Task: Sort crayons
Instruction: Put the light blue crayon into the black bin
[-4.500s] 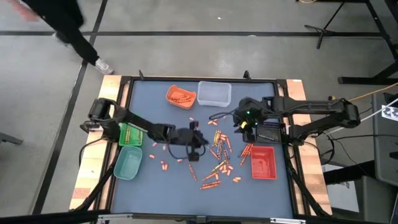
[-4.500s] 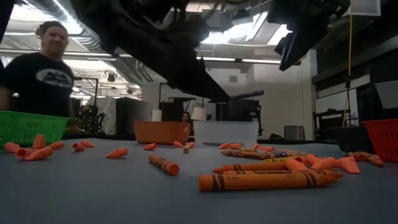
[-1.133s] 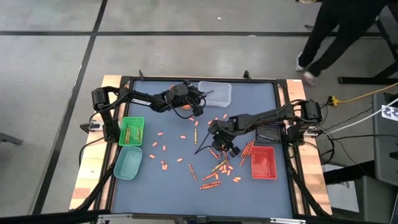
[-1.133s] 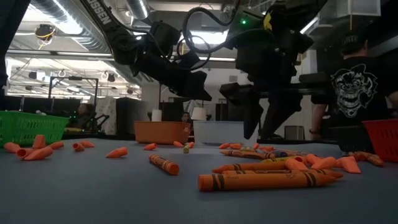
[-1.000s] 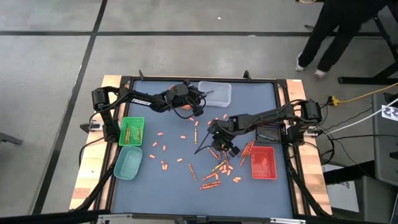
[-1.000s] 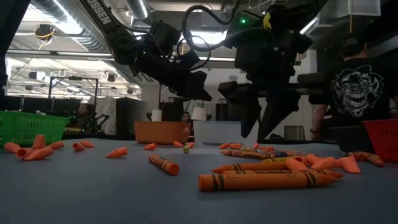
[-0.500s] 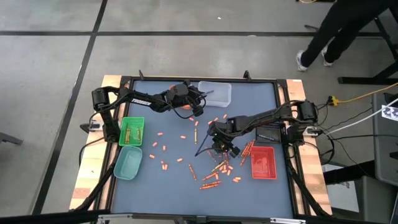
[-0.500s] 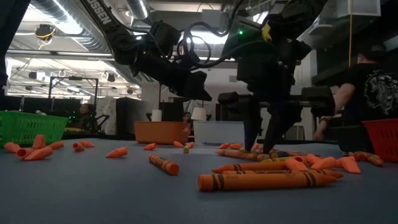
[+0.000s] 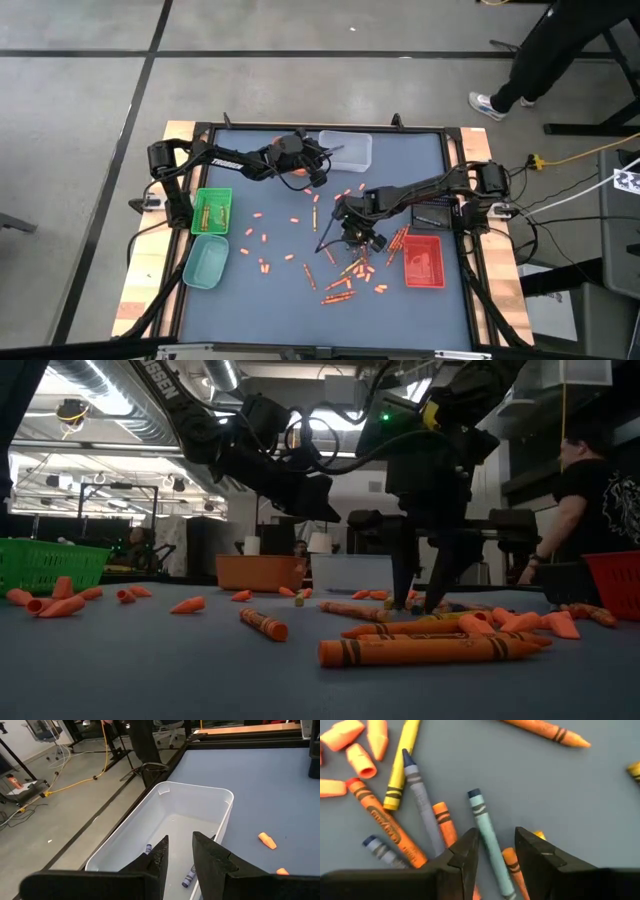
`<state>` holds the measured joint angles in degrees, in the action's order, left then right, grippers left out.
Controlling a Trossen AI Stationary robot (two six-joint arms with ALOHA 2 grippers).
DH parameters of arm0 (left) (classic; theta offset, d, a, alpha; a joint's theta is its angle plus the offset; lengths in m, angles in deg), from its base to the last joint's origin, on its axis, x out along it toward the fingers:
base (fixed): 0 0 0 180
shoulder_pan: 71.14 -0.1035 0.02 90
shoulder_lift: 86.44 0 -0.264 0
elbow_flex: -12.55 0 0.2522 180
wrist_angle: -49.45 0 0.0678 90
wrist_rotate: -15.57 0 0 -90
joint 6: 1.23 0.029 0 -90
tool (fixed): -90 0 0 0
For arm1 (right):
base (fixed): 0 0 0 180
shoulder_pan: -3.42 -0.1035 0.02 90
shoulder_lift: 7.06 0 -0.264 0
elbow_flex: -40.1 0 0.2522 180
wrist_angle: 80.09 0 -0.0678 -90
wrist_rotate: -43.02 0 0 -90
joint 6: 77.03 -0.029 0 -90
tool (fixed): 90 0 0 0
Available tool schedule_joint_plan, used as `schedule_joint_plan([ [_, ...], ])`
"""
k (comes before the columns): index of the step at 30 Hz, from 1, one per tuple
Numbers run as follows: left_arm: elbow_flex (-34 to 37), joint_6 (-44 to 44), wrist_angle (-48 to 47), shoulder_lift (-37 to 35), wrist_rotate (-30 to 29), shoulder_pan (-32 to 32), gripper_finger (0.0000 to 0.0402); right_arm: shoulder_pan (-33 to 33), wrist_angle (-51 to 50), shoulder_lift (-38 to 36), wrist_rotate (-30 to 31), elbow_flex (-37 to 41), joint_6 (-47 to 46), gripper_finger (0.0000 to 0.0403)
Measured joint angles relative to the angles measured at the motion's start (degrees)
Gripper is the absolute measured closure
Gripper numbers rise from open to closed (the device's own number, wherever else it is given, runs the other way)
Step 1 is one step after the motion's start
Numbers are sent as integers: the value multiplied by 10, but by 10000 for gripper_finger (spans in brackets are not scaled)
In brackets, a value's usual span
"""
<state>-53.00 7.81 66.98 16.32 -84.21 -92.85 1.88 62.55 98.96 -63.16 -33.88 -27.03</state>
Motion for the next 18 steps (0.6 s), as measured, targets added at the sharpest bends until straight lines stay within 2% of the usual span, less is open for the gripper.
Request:
schedule_joint_plan([
  [7,0,0,0,0,0,0,329,0,-1,9,-5,-1,0,279],
  [18,0,0,0,0,0,0,329,0,-1,10,-5,0,4,382],
])
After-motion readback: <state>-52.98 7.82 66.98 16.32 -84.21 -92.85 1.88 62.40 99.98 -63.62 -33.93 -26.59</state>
